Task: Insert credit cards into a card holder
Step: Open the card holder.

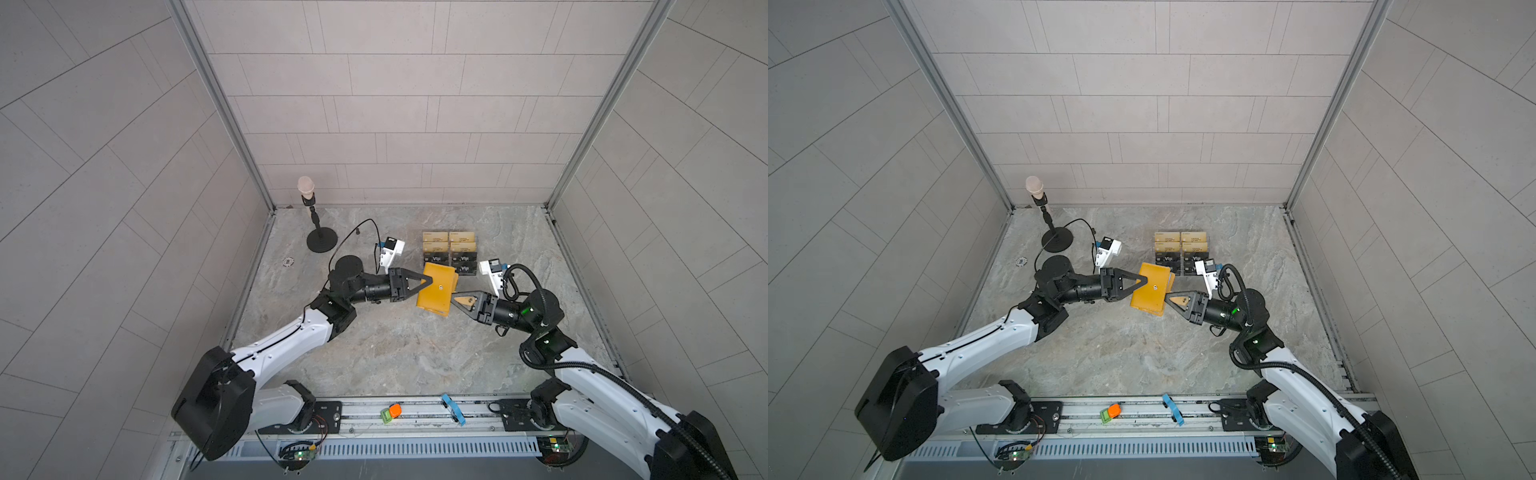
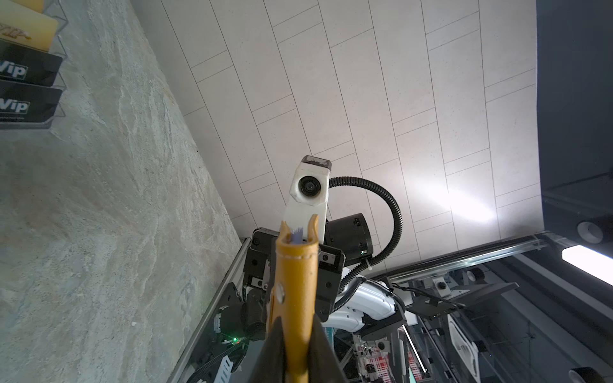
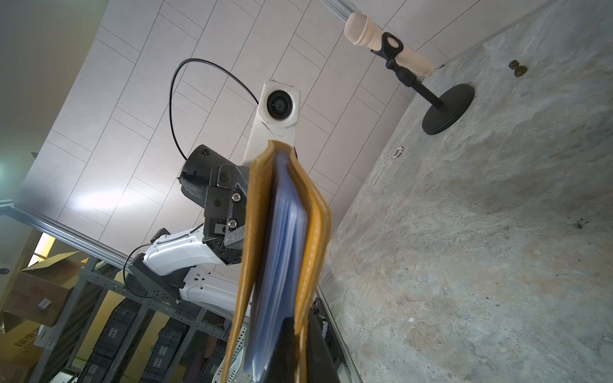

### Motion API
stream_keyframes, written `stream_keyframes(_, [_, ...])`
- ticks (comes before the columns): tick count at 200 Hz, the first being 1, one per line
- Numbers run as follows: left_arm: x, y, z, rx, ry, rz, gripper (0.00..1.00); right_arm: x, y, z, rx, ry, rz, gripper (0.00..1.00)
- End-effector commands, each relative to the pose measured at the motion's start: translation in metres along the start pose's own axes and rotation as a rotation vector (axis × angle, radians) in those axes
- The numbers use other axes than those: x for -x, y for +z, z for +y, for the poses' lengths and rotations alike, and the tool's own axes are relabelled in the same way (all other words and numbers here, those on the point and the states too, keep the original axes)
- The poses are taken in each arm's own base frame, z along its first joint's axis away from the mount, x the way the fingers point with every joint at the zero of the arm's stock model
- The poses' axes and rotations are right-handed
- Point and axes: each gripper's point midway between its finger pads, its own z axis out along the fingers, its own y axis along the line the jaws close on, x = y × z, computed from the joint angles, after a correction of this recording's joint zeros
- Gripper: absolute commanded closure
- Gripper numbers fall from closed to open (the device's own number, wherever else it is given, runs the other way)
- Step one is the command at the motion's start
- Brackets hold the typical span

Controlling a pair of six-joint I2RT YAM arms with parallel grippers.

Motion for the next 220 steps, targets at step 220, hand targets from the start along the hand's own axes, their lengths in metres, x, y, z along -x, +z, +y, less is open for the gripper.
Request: stream_keyframes(220, [0.006, -0.003, 0.010, 1.346, 0.733, 0.172, 0.35, 0.030, 0.013, -0.012, -0.207, 0.001, -0.020, 1.00])
